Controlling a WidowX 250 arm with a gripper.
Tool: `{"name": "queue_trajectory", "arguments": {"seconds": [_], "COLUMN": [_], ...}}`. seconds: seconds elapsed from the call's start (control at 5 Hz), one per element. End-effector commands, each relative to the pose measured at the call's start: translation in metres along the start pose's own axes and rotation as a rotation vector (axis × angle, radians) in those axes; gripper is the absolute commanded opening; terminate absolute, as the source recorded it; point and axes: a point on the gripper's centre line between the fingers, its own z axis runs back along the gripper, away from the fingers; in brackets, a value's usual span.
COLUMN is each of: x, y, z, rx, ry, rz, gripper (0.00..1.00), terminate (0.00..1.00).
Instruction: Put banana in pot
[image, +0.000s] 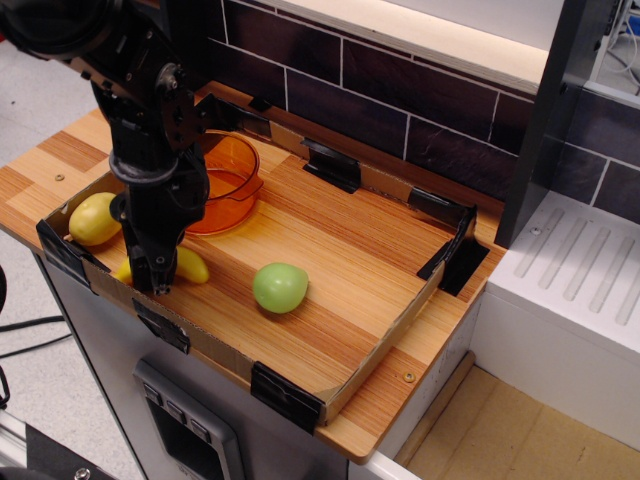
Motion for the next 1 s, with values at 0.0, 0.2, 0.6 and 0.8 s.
{"name": "queue_trajectory", "arguments": {"seconds": [0.0, 0.2, 0.6, 0.8], "x": [0.009, 0.025, 0.052, 0.056], "y": [0.003, 0.004, 0.041, 0.068], "z": [0.040, 0.078, 0.101, 0.090], "rx": [0.011, -0.002, 0.000, 0.022], "ry": [-0.062, -0.149, -0.165, -0.127], "rz": [0.024, 0.070, 0.244, 0.334], "gripper": [0.00, 0.00, 0.00, 0.00], "terminate": [0.00, 0.00, 0.00, 0.00]}}
